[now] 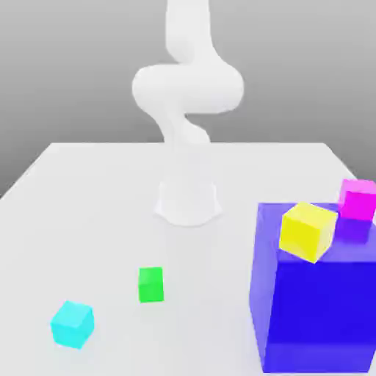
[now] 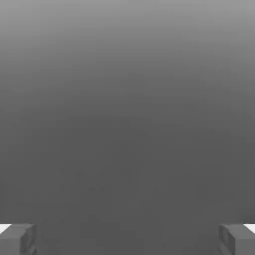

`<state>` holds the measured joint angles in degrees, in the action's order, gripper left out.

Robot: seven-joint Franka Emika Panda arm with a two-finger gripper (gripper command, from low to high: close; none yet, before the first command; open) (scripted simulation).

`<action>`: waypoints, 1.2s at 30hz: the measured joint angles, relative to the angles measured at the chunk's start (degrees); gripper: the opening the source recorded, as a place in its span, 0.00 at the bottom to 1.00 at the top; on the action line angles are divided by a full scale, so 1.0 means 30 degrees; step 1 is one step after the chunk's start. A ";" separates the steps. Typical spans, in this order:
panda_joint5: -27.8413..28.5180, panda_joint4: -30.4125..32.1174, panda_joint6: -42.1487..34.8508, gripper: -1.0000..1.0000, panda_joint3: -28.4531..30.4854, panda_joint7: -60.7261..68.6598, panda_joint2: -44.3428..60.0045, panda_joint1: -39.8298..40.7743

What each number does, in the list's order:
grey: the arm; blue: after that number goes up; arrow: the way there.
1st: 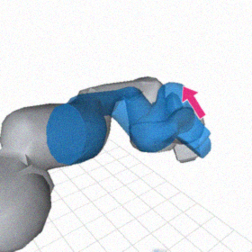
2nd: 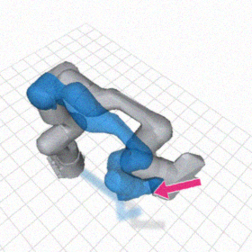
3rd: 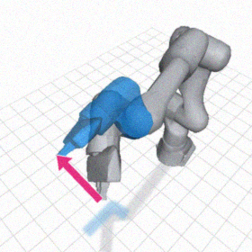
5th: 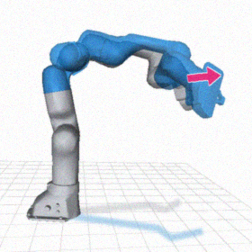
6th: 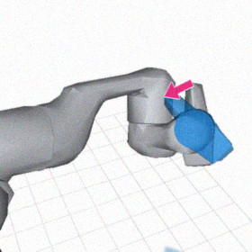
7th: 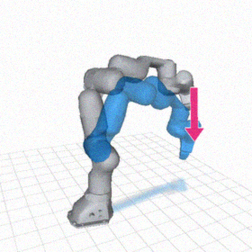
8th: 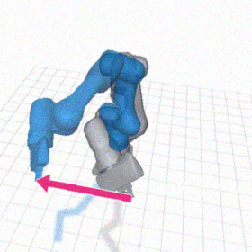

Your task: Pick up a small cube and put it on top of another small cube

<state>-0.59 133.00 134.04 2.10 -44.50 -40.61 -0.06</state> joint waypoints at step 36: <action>-0.5119 0.3361 1.0411 0.00 0.2746 0.6854 2.1236 0.4177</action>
<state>-15.95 143.09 165.27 10.34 -23.94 23.10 12.47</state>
